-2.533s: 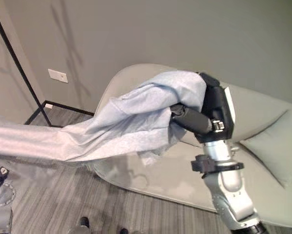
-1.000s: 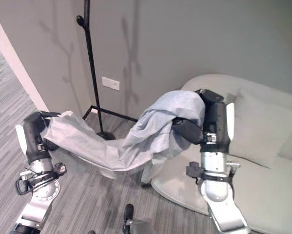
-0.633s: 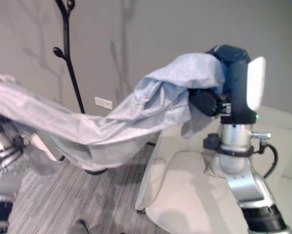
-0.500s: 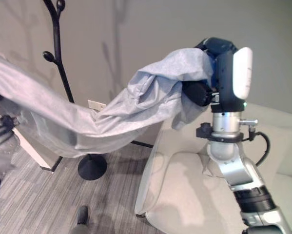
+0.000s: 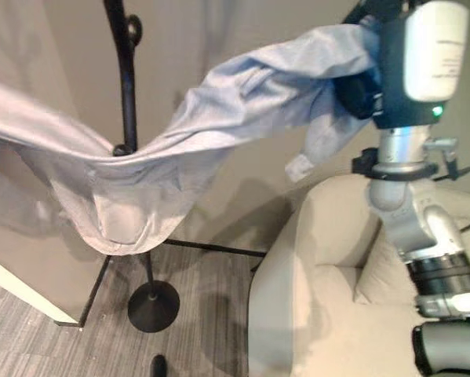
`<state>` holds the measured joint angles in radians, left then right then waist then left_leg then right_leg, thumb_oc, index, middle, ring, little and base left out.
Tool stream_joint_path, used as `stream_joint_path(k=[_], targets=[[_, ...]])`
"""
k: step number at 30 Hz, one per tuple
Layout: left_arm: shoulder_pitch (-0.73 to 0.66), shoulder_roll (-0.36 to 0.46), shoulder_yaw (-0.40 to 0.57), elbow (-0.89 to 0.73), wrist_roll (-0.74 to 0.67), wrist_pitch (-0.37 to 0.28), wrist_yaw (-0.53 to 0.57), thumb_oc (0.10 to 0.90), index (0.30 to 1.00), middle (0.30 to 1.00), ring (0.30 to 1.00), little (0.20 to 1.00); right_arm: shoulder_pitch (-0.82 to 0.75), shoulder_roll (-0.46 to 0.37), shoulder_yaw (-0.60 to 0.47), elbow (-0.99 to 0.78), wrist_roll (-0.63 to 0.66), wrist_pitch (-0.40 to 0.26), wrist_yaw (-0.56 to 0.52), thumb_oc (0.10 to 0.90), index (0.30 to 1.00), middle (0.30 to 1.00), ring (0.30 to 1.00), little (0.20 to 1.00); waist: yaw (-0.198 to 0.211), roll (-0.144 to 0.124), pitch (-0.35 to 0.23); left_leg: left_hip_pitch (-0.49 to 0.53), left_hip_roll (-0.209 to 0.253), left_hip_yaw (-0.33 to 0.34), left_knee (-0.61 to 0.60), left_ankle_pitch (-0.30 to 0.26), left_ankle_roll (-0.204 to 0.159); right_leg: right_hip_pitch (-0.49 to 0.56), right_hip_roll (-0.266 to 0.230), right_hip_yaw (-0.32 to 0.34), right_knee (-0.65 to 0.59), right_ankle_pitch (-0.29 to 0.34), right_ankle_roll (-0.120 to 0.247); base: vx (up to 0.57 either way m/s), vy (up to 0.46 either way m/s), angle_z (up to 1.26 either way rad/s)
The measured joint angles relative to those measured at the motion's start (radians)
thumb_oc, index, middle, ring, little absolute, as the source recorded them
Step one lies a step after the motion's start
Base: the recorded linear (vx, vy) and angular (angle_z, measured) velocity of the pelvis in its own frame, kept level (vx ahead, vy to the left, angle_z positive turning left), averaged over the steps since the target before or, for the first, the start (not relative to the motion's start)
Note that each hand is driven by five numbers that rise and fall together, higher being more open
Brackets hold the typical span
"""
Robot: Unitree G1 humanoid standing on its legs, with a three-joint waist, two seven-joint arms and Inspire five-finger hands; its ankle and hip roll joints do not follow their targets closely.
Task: Hang the clothes on the sofa on the clothes rack.
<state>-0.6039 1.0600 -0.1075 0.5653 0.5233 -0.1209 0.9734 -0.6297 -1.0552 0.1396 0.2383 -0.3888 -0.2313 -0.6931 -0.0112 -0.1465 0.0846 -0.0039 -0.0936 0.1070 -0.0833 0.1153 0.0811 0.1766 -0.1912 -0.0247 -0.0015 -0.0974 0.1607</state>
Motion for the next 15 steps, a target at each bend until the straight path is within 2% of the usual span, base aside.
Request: stream_joint_path(k=[2,6,7,9,11,13,15], targets=[[0.0,0.007,-0.007,0.002,-0.002,-0.007,-0.003,0.4,0.3,0.3,0.3,0.3,0.001,-0.064,0.013,0.033,-0.001,-0.001,-0.01,0.4,0.3,0.3,0.3,0.3,0.0,-0.001,-0.001,0.015,-0.015,-0.003,-0.006,-0.01,0.001,-0.022,-0.01,0.001,0.0,0.026,0.003,0.06,0.074,0.09],[0.0,0.03,-0.01,0.023,-0.022,-0.015,-0.041,0.4,0.3,0.3,0.3,0.3,0.0,-0.11,0.013,0.074,0.002,-0.003,-0.029,0.4,0.3,0.3,0.3,0.3,-0.004,-0.004,-0.003,0.016,-0.011,-0.003,-0.005,-0.011,0.0,-0.002,-0.004,0.0,-0.04,0.031,-0.001,0.04,0.036,-0.03],[-0.025,0.032,-0.052,0.086,-0.051,-0.029,-0.06,0.4,0.3,0.3,0.3,0.3,-0.039,-0.115,0.064,0.133,0.008,-0.006,-0.031,0.4,0.3,0.3,0.3,0.3,-0.004,-0.005,-0.004,0.02,-0.008,-0.003,-0.005,-0.011,0.0,0.01,0.0,-0.001,-0.057,0.032,-0.003,0.0,0.0,0.0],[-0.121,0.035,-0.173,0.229,-0.062,-0.042,-0.092,0.4,0.3,0.3,0.3,0.3,-0.178,-0.117,0.245,0.276,0.044,-0.013,-0.014,0.4,0.3,0.3,0.3,0.3,-0.007,-0.004,-0.004,0.024,0.002,-0.003,-0.005,-0.011,-0.006,0.019,0.009,-0.001,-0.066,0.035,-0.007,0.0,0.0,0.0],[-0.153,0.034,-0.233,0.278,-0.093,-0.053,-0.124,0.4,0.3,0.3,0.3,0.3,-0.222,-0.116,0.321,0.333,0.064,-0.016,0.017,0.4,0.3,0.3,0.3,0.3,-0.006,-0.005,-0.004,0.019,0.014,-0.006,-0.005,-0.011,-0.016,0.017,0.022,-0.003,-0.072,0.039,-0.013,0.0,0.0,0.0],[-0.212,0.034,-0.321,0.358,-0.125,-0.072,-0.171,0.4,0.3,0.3,0.3,0.3,-0.33,-0.111,0.468,0.428,0.096,-0.017,0.06,0.4,0.3,0.3,0.3,0.3,-0.005,-0.004,-0.004,0.019,0.026,-0.006,-0.005,-0.009,-0.027,0.017,0.032,-0.002,-0.074,0.039,-0.014,0.0,0.01,-0.02],[-0.211,0.034,-0.32,0.36,-0.14,-0.072,-0.179,0.4,0.3,0.3,0.3,0.3,-0.33,-0.111,0.465,0.415,0.099,-0.016,0.067,0.4,0.3,0.3,0.3,0.3,-0.005,-0.004,-0.004,0.018,0.029,-0.006,-0.006,-0.009,-0.029,0.016,0.035,-0.002,-0.074,0.039,-0.014,0.0,0.0,0.0]])
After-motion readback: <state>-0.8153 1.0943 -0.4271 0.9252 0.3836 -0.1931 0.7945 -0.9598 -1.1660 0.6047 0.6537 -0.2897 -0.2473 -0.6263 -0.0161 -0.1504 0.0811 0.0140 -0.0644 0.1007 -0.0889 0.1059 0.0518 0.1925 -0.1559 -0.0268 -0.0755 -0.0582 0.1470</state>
